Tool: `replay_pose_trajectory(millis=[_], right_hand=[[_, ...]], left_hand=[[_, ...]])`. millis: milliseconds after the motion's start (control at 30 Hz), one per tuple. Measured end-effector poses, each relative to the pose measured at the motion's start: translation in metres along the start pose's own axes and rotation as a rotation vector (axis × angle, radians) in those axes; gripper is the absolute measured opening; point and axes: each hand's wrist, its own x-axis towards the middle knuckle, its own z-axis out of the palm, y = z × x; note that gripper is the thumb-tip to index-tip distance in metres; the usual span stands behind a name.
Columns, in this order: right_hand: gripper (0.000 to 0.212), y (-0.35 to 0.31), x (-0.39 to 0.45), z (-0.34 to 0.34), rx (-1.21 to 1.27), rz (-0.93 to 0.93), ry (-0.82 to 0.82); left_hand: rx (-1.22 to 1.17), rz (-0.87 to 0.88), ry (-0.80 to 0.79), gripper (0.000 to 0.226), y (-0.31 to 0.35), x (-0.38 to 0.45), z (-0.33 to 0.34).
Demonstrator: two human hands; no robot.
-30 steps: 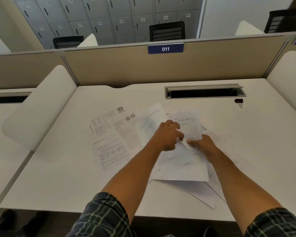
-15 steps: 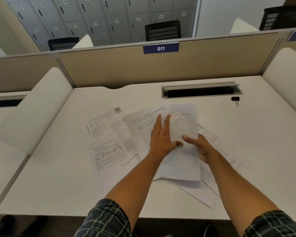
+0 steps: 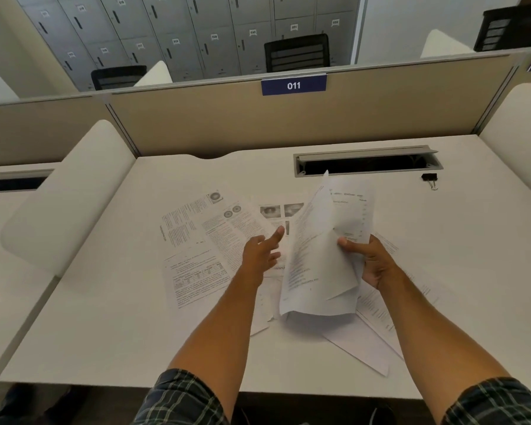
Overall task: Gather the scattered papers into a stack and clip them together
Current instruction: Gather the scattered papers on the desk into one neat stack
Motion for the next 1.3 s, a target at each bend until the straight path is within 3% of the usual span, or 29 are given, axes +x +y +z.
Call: replay_pose_trajectory(millis=[100, 200, 300, 433, 633, 767, 933, 1033, 1300], right_hand=[[0.051, -0.001, 0.0, -0.001, -0.002, -0.001, -0.012], [0.05, -0.003, -0.001, -0.001, 0.046, -0.007, -0.037], [0.055, -0.004, -0.001, -0.003, 0.046, -0.001, -0.043], [0.055, -0.001, -0.001, -0.013, -0.032, 0.049, -0.031], [0.064, -0.001, 0.001, -0.018, -0.105, 0.083, 0.023], [0.067, -0.005, 0.006, -0.006, -0.118, 0.057, -0.087], [0.067, -0.01, 0.011, -0.001, -0.159, -0.003, -0.094], [0.066, -0.014, 0.013, 0.002, -0.187, -0.043, -0.066], [0.042, -0.041, 0.016, 0.04, -0.259, -0.196, -0.097]], left_hand=[[-0.139, -0.055, -0.135, 0.059, 0.004, -0.002, -0.002], [-0.051, -0.135, -0.173, 0.065, 0.004, -0.001, -0.002], [-0.179, -0.18, -0.263, 0.048, 0.0, 0.001, -0.003], [-0.281, 0.005, -0.282, 0.027, 0.0, 0.009, -0.006], [-0.108, 0.137, -0.379, 0.05, 0.015, 0.008, -0.017], [0.07, 0.209, -0.485, 0.066, 0.02, 0.006, -0.013], [0.043, 0.229, -0.395, 0.06, 0.029, 0.005, -0.014], [0.023, 0.214, -0.448, 0.05, 0.029, 0.006, -0.022], [-0.08, 0.367, -0.429, 0.047, 0.038, 0.0, -0.019]])
